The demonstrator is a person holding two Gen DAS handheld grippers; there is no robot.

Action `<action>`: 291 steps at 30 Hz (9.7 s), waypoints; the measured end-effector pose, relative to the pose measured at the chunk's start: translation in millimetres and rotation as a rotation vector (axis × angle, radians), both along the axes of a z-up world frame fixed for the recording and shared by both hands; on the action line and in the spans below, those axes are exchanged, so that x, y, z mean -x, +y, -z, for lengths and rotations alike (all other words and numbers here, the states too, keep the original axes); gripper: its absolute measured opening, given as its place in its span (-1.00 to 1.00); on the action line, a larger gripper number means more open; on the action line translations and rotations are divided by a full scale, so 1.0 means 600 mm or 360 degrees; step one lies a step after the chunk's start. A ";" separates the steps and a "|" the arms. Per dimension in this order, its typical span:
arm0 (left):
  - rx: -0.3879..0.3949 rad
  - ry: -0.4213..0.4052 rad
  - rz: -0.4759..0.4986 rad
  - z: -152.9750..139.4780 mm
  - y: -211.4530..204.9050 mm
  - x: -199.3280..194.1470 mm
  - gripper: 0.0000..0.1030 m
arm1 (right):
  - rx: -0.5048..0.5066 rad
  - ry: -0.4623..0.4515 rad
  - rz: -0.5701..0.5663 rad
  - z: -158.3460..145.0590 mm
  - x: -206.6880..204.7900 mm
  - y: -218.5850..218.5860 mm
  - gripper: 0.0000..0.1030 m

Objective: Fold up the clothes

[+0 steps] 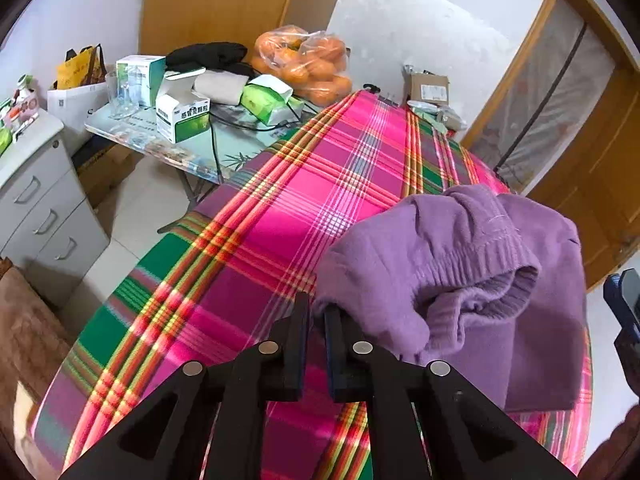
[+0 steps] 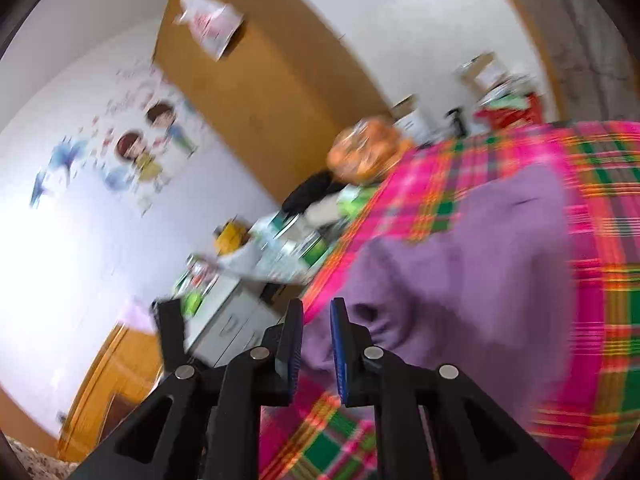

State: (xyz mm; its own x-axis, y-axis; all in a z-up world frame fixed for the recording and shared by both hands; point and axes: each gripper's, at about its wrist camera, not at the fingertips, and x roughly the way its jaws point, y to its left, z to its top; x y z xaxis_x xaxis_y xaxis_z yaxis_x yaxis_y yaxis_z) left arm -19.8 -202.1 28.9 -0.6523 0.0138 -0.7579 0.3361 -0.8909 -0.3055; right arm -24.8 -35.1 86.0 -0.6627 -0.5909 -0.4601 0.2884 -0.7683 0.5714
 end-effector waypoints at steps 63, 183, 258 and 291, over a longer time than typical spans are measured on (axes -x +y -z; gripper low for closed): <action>0.0049 0.0034 0.0756 -0.034 0.292 0.044 -0.75 | -0.0230 0.0013 0.0666 0.032 -0.066 0.181 -0.81; 0.0126 0.0005 0.0476 -0.048 0.106 0.121 -0.76 | -0.1146 -0.0161 0.0270 0.125 -0.085 0.051 -0.59; 0.0041 -0.0123 0.0242 -0.044 -0.026 0.175 -0.50 | -0.0994 -0.0179 0.0516 0.058 0.045 0.160 -0.51; 0.0392 -0.0137 0.0500 0.015 0.095 0.068 -0.50 | -0.0768 -0.0283 0.0437 0.137 -0.039 0.105 0.18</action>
State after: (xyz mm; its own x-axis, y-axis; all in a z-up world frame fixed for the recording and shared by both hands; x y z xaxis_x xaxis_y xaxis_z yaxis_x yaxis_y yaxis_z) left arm -60.8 -145.2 20.2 -0.5795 0.0133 -0.8149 0.0510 -0.9973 -0.0525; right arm -1.5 28.2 3.8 -0.6500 -0.1041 -0.7527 -0.0265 -0.9869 0.1593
